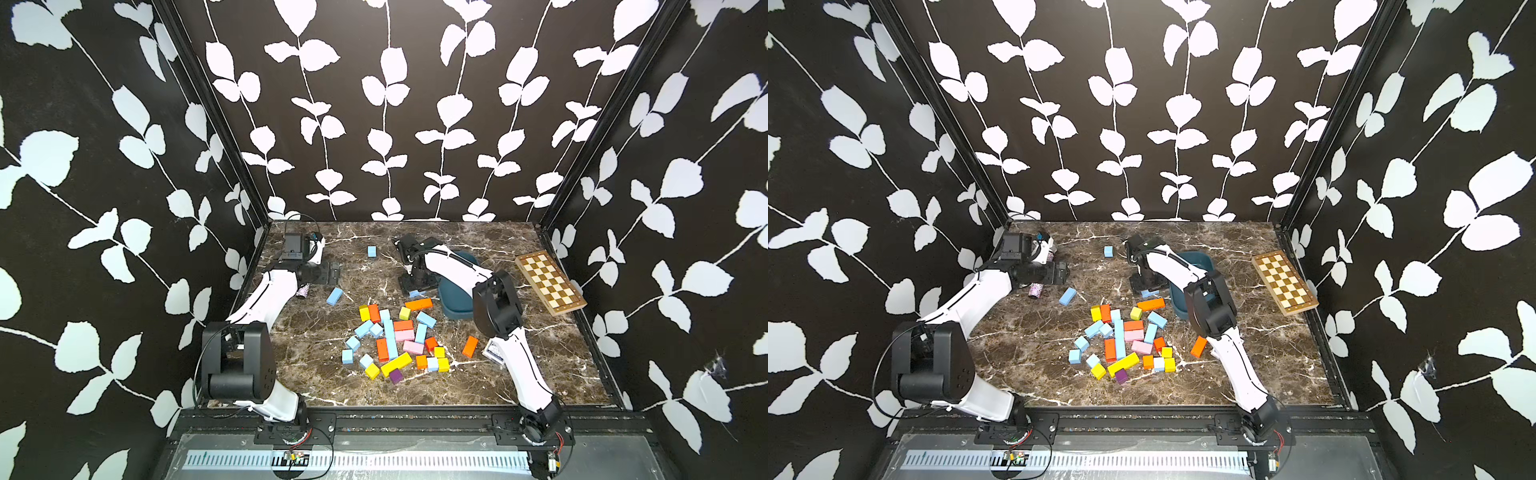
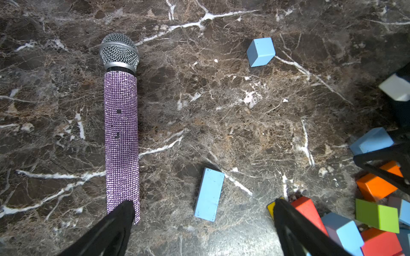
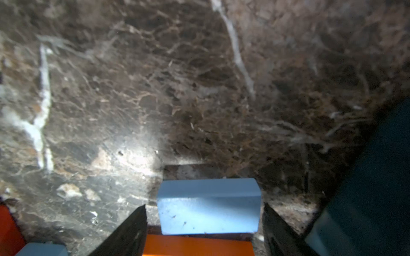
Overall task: Pick out the blue building blocks
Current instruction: Pick up the building block from the center of the board.
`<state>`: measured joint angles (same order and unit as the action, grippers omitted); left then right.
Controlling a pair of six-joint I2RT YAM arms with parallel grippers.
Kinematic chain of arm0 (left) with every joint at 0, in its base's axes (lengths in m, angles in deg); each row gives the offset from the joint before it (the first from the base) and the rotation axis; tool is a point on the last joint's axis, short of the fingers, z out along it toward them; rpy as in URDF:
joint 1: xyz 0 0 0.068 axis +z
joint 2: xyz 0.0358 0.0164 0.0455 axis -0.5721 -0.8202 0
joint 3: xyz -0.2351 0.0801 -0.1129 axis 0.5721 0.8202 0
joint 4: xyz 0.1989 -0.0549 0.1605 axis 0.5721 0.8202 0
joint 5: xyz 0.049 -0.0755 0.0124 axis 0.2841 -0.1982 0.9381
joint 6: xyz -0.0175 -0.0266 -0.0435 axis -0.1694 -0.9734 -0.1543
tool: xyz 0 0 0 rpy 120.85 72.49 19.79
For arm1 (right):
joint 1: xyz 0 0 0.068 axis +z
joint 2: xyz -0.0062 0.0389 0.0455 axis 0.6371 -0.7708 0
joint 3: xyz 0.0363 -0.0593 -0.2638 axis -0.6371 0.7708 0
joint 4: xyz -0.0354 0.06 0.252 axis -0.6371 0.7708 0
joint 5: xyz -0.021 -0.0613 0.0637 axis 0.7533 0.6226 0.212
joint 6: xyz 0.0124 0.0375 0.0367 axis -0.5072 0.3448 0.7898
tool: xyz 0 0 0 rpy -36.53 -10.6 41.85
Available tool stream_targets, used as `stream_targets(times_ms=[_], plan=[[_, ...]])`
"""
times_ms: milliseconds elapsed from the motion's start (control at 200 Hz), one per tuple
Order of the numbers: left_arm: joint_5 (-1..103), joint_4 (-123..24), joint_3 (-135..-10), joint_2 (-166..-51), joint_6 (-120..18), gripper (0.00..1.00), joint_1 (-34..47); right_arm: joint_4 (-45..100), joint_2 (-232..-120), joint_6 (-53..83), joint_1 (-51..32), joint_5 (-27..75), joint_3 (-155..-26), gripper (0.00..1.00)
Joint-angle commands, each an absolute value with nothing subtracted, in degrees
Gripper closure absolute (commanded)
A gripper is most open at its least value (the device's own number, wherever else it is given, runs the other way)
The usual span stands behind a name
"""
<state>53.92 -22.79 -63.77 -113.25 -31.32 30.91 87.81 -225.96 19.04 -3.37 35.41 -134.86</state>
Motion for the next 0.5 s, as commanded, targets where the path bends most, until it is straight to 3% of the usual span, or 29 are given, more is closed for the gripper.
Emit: stream_targets(times_ms=[0,265,490], plan=[[53.60,-23.07,-62.56,-111.31,-31.39,0.01,30.85,88.80,-226.84,19.39,-3.13,35.74,-136.37,0.27],[53.12,-23.27,-62.64,-111.58,-31.41,0.01,30.67,86.55,-226.63,19.39,-3.19,36.06,-135.75,0.49],[53.01,-23.16,-65.24,-112.48,-28.39,0.02,27.47,91.73,-222.25,18.35,-3.19,39.13,-144.97,0.53]])
